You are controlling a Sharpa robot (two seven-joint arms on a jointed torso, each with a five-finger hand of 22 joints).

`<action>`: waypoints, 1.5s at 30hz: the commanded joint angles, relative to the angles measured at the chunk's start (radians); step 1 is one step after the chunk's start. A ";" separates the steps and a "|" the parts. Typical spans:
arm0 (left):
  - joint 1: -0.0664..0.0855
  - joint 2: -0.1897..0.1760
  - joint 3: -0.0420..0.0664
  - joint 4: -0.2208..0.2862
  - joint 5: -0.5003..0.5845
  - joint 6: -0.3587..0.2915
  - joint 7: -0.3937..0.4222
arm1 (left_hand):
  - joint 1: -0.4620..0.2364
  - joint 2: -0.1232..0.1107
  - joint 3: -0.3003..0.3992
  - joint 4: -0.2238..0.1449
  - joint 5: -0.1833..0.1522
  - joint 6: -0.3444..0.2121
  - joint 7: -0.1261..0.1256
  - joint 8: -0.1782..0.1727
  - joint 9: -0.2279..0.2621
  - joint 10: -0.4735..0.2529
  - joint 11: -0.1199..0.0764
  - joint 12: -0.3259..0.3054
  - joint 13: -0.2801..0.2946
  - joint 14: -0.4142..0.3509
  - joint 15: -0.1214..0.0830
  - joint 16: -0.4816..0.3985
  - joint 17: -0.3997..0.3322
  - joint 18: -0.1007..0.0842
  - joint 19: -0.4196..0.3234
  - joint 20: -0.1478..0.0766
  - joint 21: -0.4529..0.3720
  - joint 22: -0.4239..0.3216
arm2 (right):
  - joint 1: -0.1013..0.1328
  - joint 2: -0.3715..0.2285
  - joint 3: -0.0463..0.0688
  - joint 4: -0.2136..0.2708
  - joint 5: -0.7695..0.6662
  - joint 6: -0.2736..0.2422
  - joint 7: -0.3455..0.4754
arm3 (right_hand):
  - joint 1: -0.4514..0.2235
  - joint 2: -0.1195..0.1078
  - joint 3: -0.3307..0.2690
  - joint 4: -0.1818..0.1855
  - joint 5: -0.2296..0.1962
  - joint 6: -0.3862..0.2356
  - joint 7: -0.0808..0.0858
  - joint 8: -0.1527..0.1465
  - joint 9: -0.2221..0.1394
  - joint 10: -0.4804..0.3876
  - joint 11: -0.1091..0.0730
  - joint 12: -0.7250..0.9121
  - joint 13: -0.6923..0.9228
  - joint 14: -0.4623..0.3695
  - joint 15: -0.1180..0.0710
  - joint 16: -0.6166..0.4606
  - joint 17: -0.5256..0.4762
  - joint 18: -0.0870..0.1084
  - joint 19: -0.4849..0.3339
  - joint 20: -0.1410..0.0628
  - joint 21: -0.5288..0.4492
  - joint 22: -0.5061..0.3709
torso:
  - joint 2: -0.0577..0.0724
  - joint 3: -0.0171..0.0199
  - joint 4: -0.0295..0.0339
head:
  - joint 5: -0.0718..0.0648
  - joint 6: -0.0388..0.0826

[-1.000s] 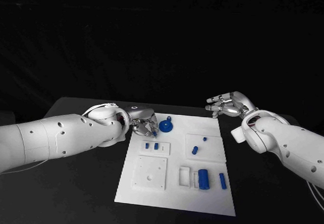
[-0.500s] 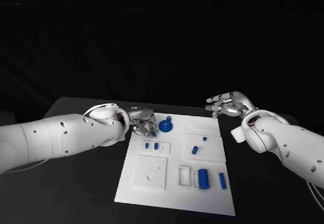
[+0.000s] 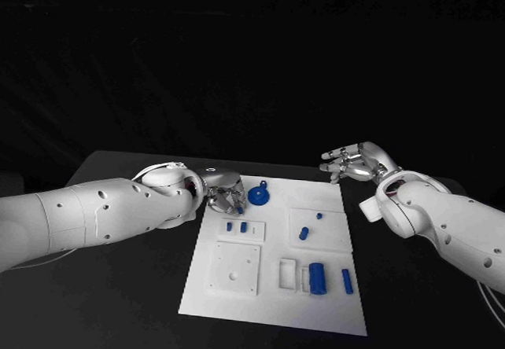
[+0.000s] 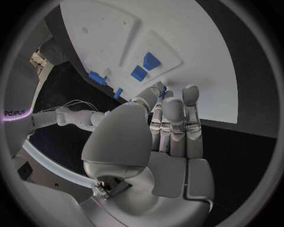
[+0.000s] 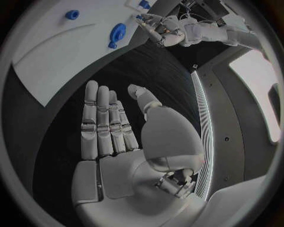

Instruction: Assemble the parts on the task board

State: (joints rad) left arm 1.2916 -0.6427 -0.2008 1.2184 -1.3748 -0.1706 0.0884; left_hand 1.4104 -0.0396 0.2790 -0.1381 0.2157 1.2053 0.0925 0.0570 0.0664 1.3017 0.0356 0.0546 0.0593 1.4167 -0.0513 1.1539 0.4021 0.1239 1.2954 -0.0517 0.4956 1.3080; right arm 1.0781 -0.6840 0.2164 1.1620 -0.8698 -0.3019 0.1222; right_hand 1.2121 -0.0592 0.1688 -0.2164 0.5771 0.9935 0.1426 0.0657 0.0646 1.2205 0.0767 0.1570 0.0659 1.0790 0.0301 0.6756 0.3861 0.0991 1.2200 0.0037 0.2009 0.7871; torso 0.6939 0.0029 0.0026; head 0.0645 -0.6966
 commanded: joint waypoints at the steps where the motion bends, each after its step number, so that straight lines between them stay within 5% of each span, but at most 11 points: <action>1: -0.001 0.003 0.000 0.000 -0.005 0.016 0.003 | 0.000 -0.007 0.003 0.006 0.001 -0.007 0.000 0.006 0.001 -0.001 0.002 0.004 0.001 0.001 0.009 0.003 -0.001 0.011 -0.006 -0.001 0.004 0.018 | 0.000 0.001 0.001 0.001 -0.008 0.009 0.012 | -0.004 0.001 0.004 0.001 0.002 0.005 0.004 -0.001 -0.001 0.002 0.001 -0.006 -0.002 0.003 -0.001 0.006 0.001 0.014 0.001 0.002 -0.001 0.000 | 0.000 0.0005 0.0004 | 0.001 -0.001; 38: -0.004 0.025 -0.021 -0.028 -0.023 0.054 -0.014 | 0.005 -0.011 0.002 0.001 -0.003 0.003 -0.004 0.006 0.000 0.003 -0.001 0.004 0.001 0.001 0.007 0.002 -0.002 0.010 -0.012 0.000 0.006 0.018 | 0.000 0.002 0.001 0.001 -0.008 0.013 0.011 | -0.004 0.001 0.004 0.001 0.002 0.005 0.004 -0.001 -0.001 0.002 0.001 -0.006 -0.002 0.003 -0.001 0.006 0.001 0.014 0.001 0.002 -0.001 0.000 | 0.000 0.0002 -0.0009 | -0.002 -0.002; 45: -0.004 0.025 -0.021 -0.029 -0.025 0.030 -0.005 | -0.001 -0.024 0.020 0.000 -0.003 -0.061 0.004 0.004 -0.003 -0.070 0.020 0.004 0.000 0.001 0.021 0.001 -0.003 0.017 -0.014 0.010 0.007 0.018 | -0.001 0.001 0.001 0.002 -0.008 0.014 0.010 | -0.007 0.000 0.007 0.003 0.001 0.004 0.004 -0.001 -0.001 0.002 0.002 -0.007 -0.001 0.004 -0.001 0.006 0.001 0.014 0.001 0.002 -0.003 0.004 | 0.000 0.0007 0.0004 | -0.001 0.000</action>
State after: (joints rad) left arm 1.2896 -0.6182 -0.2209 1.1889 -1.3862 -0.1557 0.0809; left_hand 1.4060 -0.0546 0.2964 -0.1378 0.2158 1.1495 0.0959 0.0608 0.0643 1.2398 0.0531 0.0549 0.0599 1.4189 -0.0371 1.1538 0.4003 0.1236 1.2840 -0.0479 0.4992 1.3074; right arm 1.0780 -0.6831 0.2164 1.1622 -0.8705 -0.3006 0.1228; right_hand 1.2121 -0.0592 0.1716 -0.2137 0.5771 0.9935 0.1426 0.0657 0.0646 1.2205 0.0767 0.1530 0.0660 1.0790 0.0301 0.6756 0.3861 0.0990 1.2200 0.0037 0.2009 0.7900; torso 0.6939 0.0035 0.0025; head 0.0630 -0.6981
